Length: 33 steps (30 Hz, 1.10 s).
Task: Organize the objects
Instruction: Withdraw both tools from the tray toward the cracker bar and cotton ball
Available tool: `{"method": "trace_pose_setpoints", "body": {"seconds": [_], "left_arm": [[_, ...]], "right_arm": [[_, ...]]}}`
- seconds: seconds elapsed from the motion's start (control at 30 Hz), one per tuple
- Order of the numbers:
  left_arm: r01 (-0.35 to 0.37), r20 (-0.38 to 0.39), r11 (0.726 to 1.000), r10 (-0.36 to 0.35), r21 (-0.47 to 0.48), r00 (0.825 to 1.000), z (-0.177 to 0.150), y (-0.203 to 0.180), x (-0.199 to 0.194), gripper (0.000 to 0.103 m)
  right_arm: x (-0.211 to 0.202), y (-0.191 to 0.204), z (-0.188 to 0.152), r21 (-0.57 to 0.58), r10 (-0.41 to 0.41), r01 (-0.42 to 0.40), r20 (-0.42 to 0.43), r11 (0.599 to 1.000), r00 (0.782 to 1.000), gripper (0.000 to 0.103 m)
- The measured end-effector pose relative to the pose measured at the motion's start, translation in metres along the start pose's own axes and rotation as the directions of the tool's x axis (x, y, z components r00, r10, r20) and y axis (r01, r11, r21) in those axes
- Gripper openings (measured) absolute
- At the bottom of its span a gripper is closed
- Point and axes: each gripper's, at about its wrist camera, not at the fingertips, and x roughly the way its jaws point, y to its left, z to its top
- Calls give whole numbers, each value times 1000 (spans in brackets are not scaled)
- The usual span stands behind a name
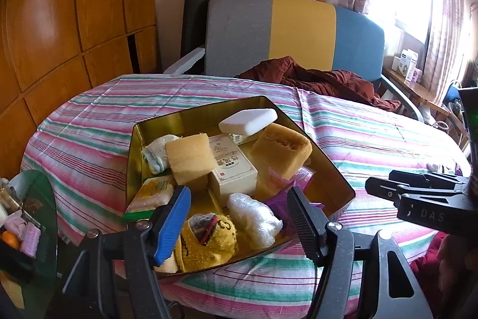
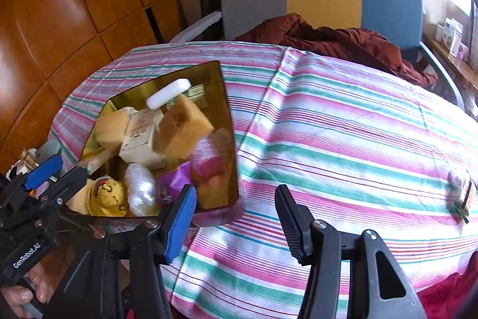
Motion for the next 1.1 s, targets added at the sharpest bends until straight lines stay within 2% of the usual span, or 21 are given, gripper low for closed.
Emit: {"method": "trace_pose_setpoints", "body": {"seconds": [0.3, 0.63, 1.1], "left_arm": [[1, 2, 999, -1, 46, 1000, 2, -15, -1, 68], [22, 11, 994, -23, 109, 1000, 8, -39, -1, 69], [85, -12, 976, -84, 202, 996, 10, -82, 6, 69]], "right_arm": [[-8, -51, -6, 92, -80, 80, -3, 993, 997, 56], [-30, -116, -2, 214, -164, 157, 12, 964, 986, 56], [-64, -213, -6, 418, -258, 233, 4, 878, 966, 56]]}}
